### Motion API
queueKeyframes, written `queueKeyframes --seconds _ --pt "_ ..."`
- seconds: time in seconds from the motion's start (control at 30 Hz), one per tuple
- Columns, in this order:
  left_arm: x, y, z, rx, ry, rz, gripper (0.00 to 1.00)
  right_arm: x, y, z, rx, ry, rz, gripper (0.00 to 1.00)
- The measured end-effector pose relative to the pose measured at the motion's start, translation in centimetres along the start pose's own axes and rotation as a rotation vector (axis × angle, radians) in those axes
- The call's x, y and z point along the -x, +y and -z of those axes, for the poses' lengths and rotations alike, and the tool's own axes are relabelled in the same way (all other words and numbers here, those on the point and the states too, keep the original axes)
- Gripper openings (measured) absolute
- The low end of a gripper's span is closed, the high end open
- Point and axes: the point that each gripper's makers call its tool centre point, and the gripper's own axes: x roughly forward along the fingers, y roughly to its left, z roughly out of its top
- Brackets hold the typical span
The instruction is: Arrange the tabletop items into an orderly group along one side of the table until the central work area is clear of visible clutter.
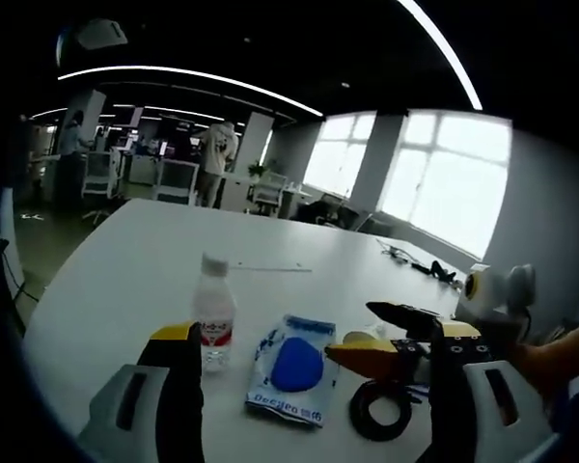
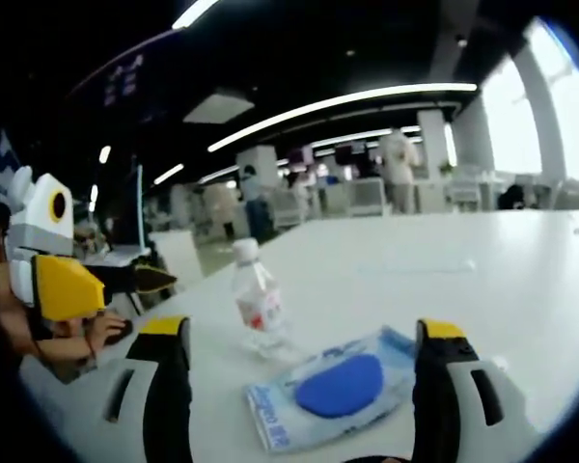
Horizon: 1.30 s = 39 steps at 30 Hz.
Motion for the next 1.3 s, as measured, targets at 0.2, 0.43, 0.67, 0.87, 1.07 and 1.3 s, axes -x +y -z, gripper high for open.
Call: queueKeyframes --seconds 0.2,0.43,0.67,0.87,1.07,1.3 --pt "-0.2 0.1 0.8 -0.007 0.018 -0.007 0.98 0.6 -0.5 0.2 -0.002 0.004 -0.007 0.94" --pt "-0.8 -0.2 2.0 0.016 0.046 -0.019 0.98 1.3 -1.8 1.0 -0.005 0.025 0.002 0.94" --pt "-1.5 -0.7 2.7 0.03 0.081 -0.019 0.98 1.3 -2.0 0.9 -0.032 0.005 0.0 0.94" --pt "-1.8 -1.0 3.6 0.015 0.113 -0.022 0.97 1.1 -1.7 1.9 -0.032 0.033 -0.019 0.93" --pt "-1.4 -0.4 4.8 0.159 0.093 -0.044 0.99 1.4 -2.3 1.2 -0.004 0.028 -0.022 0.91" --pt "-1.1 0.1 5.3 0.149 0.115 -0.072 0.96 1.8 -3.3 0.8 -0.033 -0.003 0.002 0.91"
